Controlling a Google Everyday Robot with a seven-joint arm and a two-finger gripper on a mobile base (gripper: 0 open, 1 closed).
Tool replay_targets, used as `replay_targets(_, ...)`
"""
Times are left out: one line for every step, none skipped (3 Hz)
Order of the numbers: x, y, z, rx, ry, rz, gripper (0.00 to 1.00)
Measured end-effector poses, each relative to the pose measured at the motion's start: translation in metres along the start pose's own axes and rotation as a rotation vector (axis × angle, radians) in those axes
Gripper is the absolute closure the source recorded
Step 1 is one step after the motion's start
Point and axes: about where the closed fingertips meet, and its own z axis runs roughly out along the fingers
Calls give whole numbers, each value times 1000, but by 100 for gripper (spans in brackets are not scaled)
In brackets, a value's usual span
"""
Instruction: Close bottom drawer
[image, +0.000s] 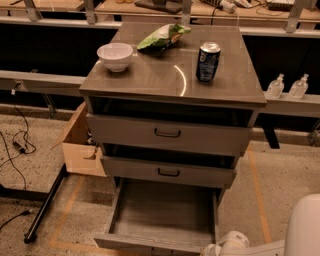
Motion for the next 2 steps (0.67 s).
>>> replay_targets(2,4,10,17,-10,-7,100)
replay_targets(0,-3,24,72,-26,-36,100)
